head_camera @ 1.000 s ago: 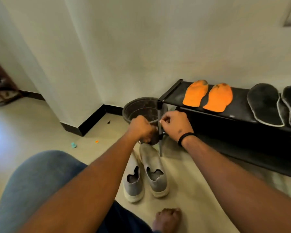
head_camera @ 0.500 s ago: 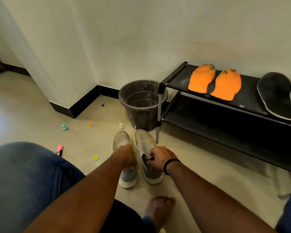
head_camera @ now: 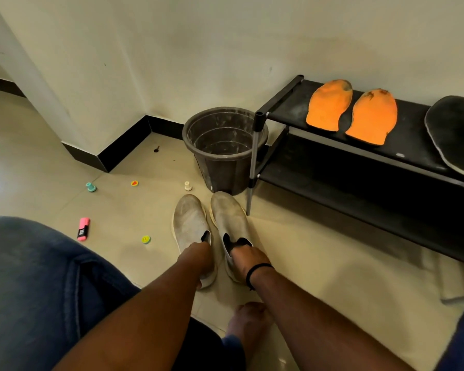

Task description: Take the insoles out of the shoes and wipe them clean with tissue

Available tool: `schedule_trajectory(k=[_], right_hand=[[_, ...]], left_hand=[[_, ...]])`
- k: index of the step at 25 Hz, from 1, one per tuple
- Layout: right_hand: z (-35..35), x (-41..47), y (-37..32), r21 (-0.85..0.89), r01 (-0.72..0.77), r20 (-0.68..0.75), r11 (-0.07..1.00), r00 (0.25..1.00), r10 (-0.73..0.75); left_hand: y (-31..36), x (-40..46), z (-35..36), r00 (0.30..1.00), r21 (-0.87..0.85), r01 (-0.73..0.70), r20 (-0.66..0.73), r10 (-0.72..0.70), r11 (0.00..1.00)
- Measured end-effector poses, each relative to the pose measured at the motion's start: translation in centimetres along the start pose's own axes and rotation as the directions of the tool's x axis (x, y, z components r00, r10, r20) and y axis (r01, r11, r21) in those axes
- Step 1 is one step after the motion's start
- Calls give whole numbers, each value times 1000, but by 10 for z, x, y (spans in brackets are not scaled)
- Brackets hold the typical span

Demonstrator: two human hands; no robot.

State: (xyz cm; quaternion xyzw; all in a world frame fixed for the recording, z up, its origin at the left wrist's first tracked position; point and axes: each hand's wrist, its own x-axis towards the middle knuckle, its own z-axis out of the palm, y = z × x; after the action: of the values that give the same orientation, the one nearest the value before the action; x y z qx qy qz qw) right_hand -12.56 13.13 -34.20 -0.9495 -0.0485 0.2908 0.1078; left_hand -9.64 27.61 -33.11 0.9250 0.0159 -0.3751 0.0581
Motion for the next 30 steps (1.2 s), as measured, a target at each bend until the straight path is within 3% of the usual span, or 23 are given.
schedule_trajectory(k=[6,10,14,18,22,25,30], right_hand=[[-22,-12,2,71,-42,15,997,999,41],[-68,-41,-4,219,-32,-120,975,991,60],[-130,-71,-6,177,-6,-8,984,1000,7],[-181,-120,6,234,-91,120,968,991,64],[-215,-175,29,246,-184,160,952,976,148],[-237,-217,49,271,-218,114,938,975,193],[-250,-287,87,307,-250,-116,918,948,297]], left_hand=[[12,-20,-25,999,101,-39,-5,40,994],[26,-31,-76,991,-121,-3,129,19,993],[45,-66,-118,963,-164,30,270,16,986],[83,-123,-152,931,-134,-140,318,177,981],[123,-171,-168,900,-93,-274,326,289,957],[153,-205,-176,872,-80,-398,278,403,914],[202,-252,-173,813,-47,-572,104,573,819]])
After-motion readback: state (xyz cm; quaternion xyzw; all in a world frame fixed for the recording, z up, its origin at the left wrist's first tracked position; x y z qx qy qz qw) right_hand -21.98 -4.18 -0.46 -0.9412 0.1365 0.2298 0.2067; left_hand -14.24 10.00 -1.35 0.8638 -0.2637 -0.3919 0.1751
